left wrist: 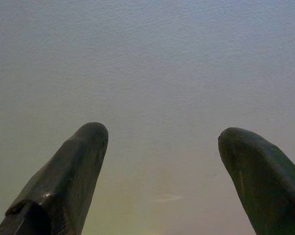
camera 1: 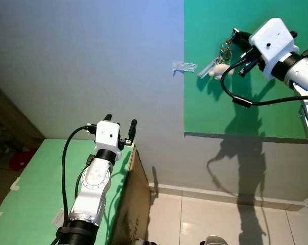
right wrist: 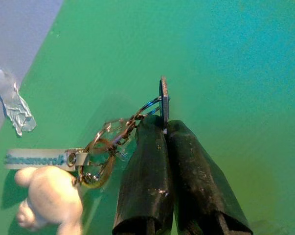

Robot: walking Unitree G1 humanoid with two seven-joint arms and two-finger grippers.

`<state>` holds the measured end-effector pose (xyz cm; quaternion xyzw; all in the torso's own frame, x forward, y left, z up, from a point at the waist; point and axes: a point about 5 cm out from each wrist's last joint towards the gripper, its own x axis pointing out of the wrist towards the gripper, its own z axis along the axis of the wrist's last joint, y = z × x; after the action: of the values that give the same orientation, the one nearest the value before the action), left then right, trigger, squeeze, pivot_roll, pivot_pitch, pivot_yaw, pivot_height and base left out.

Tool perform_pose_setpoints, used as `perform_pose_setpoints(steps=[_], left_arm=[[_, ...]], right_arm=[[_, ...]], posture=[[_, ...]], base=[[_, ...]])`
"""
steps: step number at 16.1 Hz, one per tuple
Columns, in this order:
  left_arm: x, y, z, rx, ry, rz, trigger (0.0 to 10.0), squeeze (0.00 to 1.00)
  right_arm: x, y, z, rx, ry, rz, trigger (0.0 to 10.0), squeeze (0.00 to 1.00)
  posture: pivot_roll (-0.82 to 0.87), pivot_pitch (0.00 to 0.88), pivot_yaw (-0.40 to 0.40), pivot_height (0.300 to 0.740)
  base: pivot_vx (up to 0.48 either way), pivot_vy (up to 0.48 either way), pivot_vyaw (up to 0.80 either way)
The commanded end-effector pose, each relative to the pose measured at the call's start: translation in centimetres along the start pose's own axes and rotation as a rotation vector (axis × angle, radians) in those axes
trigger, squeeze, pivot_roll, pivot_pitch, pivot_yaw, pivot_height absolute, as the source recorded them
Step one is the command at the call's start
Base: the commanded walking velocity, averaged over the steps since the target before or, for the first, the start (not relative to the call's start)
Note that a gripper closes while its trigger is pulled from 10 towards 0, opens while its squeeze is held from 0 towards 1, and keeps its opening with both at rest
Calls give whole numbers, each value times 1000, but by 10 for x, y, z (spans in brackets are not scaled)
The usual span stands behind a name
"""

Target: Hang keys on a hook

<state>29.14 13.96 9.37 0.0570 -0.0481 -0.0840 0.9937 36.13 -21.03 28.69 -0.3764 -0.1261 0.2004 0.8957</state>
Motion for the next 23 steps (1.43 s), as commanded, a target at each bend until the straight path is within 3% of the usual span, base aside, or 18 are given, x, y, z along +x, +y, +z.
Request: perform_pose_setpoints(steps=[1, 9, 10, 11, 12, 23], left_arm=[[-1, 7, -3, 10, 13, 28, 10000, 0], [2, 10, 0, 19, 4, 39, 10000, 0], [2, 11, 0, 21, 3, 40, 10000, 0], [2, 11, 0, 23, 4, 41, 10000, 0], [2, 11, 0, 24, 3, 42, 10000, 0], [4, 10, -1, 29, 5, 27, 10000, 0]], right_arm=[[5, 10, -4, -5, 4, 31, 0, 0], [7, 25, -31, 59, 78, 25, 0, 0], [8, 22, -33, 48, 100, -13, 3765, 0], [8, 19, -31, 48, 83, -31, 10000, 43], [8, 18, -30, 57, 76, -32, 10000, 1000], [11, 3, -18, 28, -1, -164, 10000, 1000]], posture=[[-246, 7, 151, 740], [-239, 10, 148, 740], [-239, 10, 148, 740], [-238, 10, 149, 740], [-238, 9, 149, 740], [-242, 0, 148, 740]], base=[[0, 0, 0], [0, 0, 0], [0, 0, 0], [0, 0, 0], [0, 0, 0], [0, 0, 0]])
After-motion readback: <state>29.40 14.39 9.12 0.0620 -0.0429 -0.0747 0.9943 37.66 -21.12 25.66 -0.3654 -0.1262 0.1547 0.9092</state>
